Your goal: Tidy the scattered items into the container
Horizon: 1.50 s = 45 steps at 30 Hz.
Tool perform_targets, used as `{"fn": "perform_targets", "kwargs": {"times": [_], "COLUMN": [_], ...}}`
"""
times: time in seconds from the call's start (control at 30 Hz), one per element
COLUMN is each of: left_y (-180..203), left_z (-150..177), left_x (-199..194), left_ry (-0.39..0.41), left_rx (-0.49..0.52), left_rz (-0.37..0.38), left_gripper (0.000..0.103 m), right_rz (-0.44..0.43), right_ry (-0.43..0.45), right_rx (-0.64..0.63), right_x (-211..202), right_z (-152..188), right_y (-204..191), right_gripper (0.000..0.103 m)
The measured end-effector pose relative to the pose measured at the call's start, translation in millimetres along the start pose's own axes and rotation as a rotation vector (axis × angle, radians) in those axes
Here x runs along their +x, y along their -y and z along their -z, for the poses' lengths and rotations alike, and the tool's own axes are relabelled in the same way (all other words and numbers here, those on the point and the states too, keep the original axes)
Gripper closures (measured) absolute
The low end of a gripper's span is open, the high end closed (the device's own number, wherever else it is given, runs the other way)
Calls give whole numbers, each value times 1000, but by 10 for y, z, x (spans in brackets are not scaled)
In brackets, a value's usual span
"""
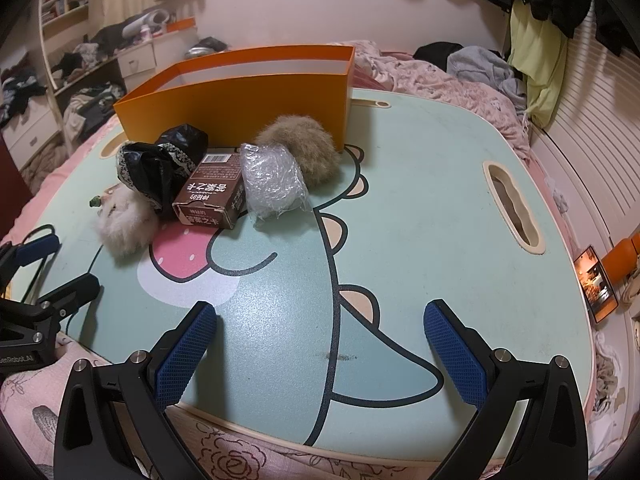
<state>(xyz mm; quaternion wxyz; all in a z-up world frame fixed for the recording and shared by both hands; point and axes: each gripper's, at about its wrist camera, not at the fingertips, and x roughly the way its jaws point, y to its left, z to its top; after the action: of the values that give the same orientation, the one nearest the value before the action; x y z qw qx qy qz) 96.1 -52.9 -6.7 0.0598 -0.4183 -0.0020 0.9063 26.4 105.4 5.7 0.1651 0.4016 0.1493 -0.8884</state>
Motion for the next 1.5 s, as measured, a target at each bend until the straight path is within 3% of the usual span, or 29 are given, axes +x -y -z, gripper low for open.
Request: {"fn": "perform_targets", "kwargs": {"times": [0.5,0.63,0.73,0.87,1.0,1.1,1.13,1.17,1.23,1.5], "left_y": [-3,-4,-8,-12,-12,-14,-13,-13,-12,-4], "left_z": [2,3,-5,-12,-12,-10,-11,-10,-11,-17], "left_x": [-4,-6,0,-1,-1,-1,-1,-1,0,-5], "left_ry": [0,1,1,1,2,2,2,2,1,2], "left_rx": [-1,-2,-2,-2,-2,-2,-2,-2,-2,-3], "left_rz": [0,1,2,3,4,3,3,4,3,3], "left_gripper": [1,1,1,1,1,1,1,1,1,1], "right_rz": [-2,-40,-94,-130,-161,-125,-116,-115,-133,-291], "right_ry": [10,35,55,81,116,102,90,70,27,98], "right_rx": [4,31,59,83,53,1,-9,-18,-10,37], "right_x": [-9,-43,-79,-72,-71,31,80,147,287,-126], "right_z": [-10,-35,-112,-334,-590,-734,-755,-768,-774,-441], "right_y": [5,52,114,115,0,-135,-153,-167,-143,66], "right_gripper": [0,1,24,39,40,41,48,69,73,74]}}
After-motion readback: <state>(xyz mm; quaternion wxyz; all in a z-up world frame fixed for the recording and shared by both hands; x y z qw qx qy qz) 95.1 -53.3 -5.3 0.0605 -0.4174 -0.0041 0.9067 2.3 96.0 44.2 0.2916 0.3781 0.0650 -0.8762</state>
